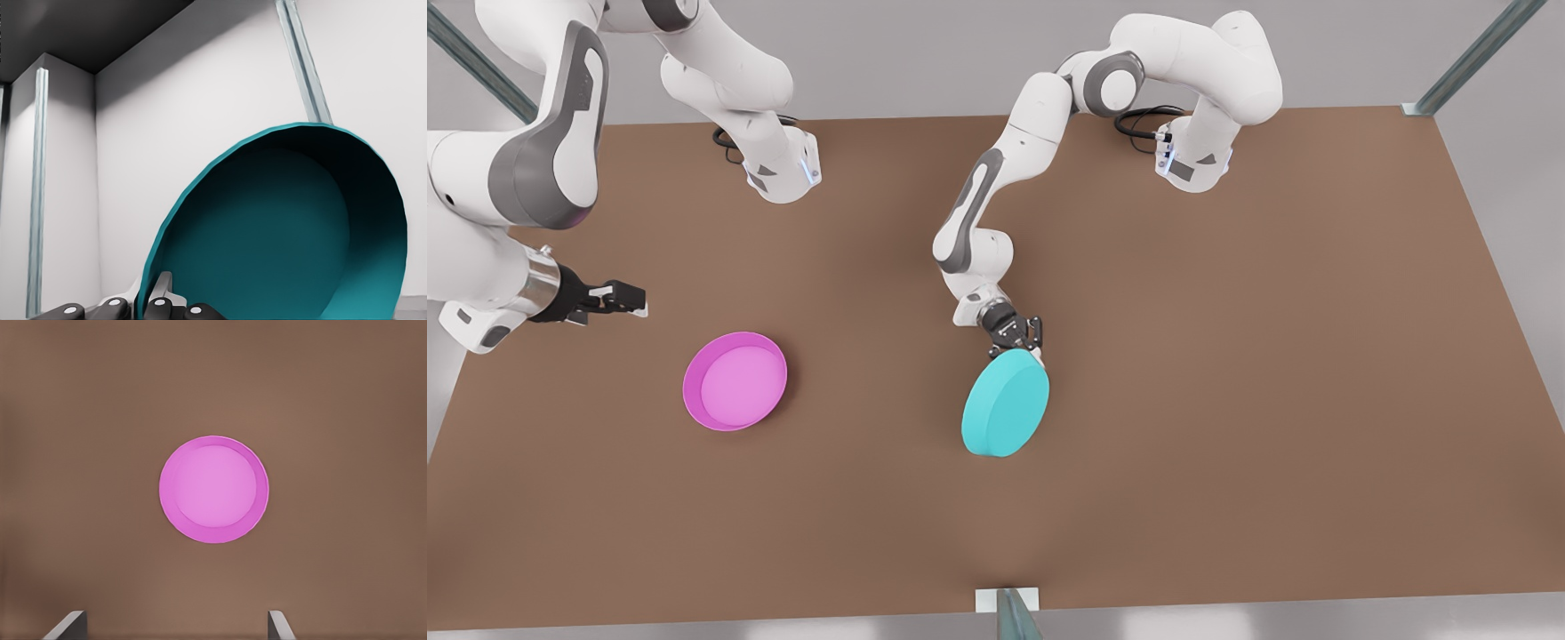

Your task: Flip the blue plate over with the left arm, and stack the pink plate on top of the blue plate with the right arm

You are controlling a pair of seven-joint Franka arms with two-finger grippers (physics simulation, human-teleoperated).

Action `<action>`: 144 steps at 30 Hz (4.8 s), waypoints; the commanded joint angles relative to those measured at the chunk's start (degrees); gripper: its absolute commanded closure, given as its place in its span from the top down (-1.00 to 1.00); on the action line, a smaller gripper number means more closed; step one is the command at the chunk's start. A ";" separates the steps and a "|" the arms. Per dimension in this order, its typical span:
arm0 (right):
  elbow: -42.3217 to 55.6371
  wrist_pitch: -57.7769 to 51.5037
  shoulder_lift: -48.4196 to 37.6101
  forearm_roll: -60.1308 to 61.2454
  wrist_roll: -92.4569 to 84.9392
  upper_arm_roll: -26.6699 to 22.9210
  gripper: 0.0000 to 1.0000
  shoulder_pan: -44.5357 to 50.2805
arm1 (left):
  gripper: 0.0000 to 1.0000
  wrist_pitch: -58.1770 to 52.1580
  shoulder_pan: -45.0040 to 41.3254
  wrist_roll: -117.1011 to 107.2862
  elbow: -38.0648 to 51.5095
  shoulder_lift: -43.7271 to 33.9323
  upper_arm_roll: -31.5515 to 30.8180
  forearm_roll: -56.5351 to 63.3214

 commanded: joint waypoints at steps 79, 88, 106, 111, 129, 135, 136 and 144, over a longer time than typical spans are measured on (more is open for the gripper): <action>-31.53 45.13 21.91 11.72 -19.09 0.54 -0.57 -14.50 | 1.00 -28.33 80.21 123.51 11.27 -55.64 -47.67 -64.30; -28.99 38.81 20.07 12.78 -18.83 1.85 -0.57 -14.50 | 1.00 -28.33 80.21 123.51 11.27 -55.64 -47.67 -64.21; -18.09 37.57 19.63 29.39 8.77 10.12 -0.57 10.90 | 1.00 -28.06 80.30 123.42 11.27 -54.67 -46.00 -64.30; -14.57 44.78 24.02 39.49 17.38 10.12 -0.57 16.87 | 1.00 -27.89 80.47 123.59 11.36 -54.23 -44.33 -64.64; -4.64 55.33 35.45 43.10 33.56 9.50 -0.57 29.62 | 1.00 -27.97 80.39 123.59 11.54 -54.23 -44.33 -64.47; -5.08 57.79 34.57 43.19 32.68 9.50 1.00 29.18 | 1.00 -27.97 80.39 123.59 11.54 -54.23 -44.33 -64.47; -6.39 57.44 32.64 43.19 32.59 9.50 1.00 28.30 | 1.00 -27.97 80.39 123.59 11.54 -54.23 -44.33 -64.38; 18.53 -5.29 19.80 3.66 14.49 -2.62 1.00 11.87 | 1.00 -27.89 80.39 123.59 11.54 -54.23 -44.33 -64.47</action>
